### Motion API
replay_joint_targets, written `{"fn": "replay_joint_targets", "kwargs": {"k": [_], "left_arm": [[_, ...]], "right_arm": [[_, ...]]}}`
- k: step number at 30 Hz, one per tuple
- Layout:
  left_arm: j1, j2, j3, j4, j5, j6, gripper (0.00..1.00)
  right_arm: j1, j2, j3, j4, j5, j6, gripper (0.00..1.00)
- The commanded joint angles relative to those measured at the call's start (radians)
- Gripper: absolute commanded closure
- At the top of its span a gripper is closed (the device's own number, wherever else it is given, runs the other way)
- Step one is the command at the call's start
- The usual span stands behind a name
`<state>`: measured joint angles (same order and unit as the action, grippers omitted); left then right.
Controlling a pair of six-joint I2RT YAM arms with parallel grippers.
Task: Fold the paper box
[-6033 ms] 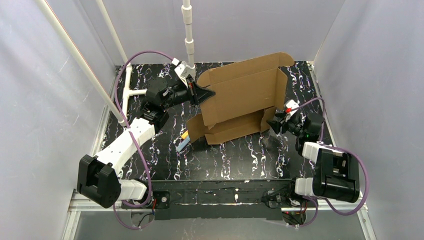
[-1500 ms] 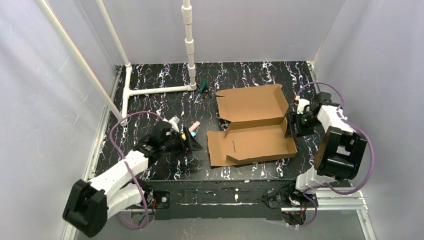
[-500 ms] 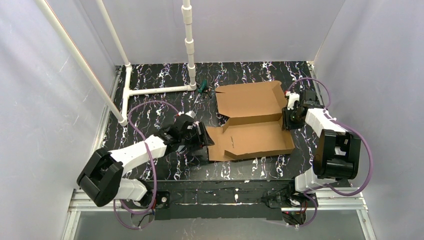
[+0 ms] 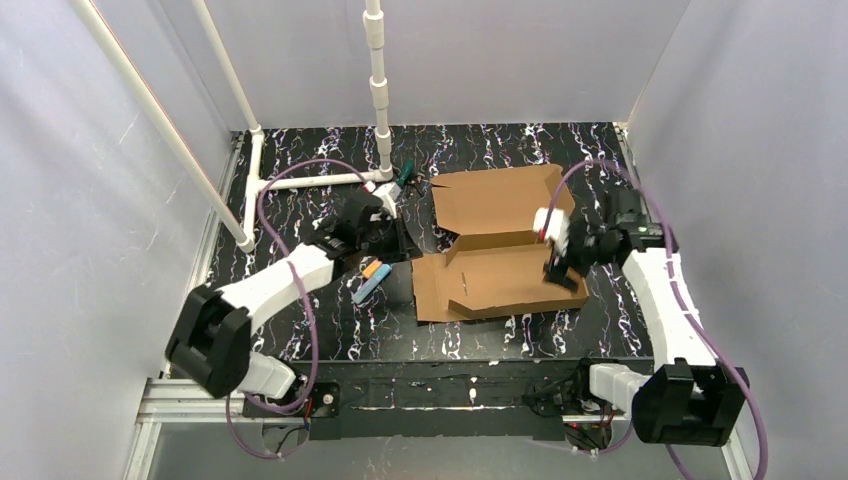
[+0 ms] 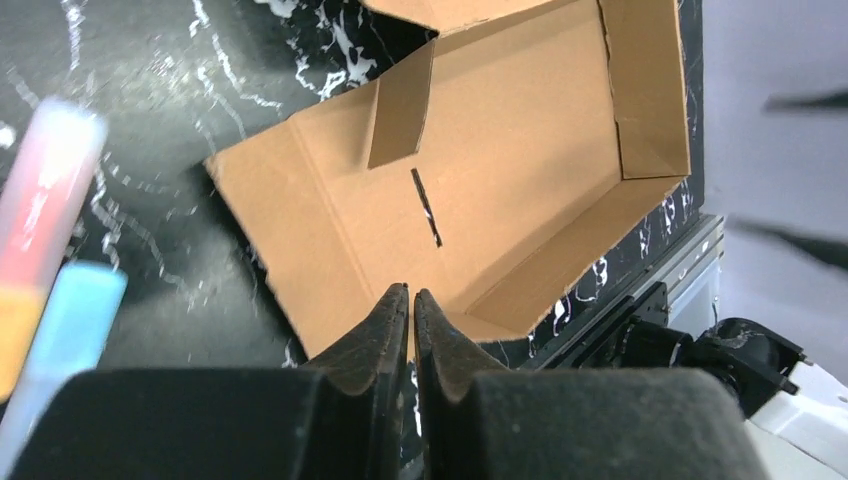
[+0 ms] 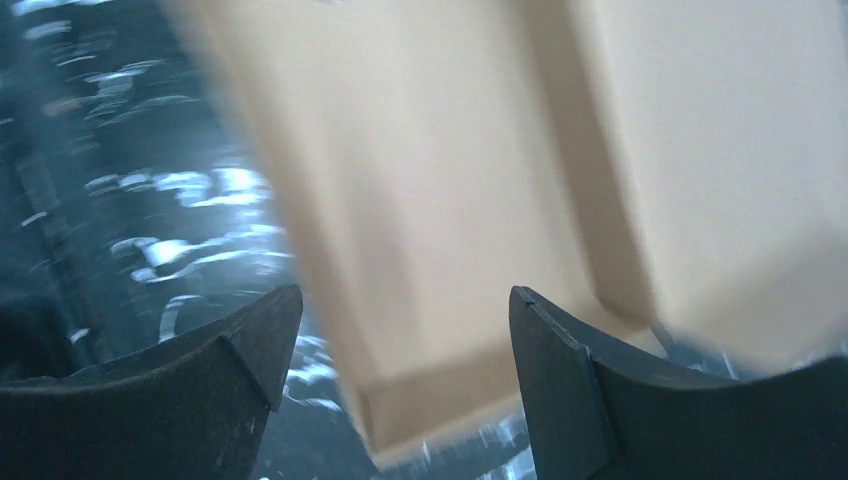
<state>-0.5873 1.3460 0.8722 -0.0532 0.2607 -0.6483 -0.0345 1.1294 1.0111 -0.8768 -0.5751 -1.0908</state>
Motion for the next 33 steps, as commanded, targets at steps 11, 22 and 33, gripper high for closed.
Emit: {"fn": "replay_joint_targets", "kwargs": {"k": [11,22,33], "left_arm": [[-0.071,0.367,0.2,0.102,-0.039,0.067,0.99],[-0.086,0.501,0.313,0.148,-0.041,0.039,1.0],[-0.116,0.61,0.373,0.222,0.011,-0.029,1.0]], "right_arm": [[0.411,0.042,-0.256,-0.044,-0.174,-0.353,0.27],[0.552,0.101,-0.31,0.246,-0.025,-0.165,0.53],[0.571,0.185,-0.286,0.274,-0.026,-0.144,0.76]]}}
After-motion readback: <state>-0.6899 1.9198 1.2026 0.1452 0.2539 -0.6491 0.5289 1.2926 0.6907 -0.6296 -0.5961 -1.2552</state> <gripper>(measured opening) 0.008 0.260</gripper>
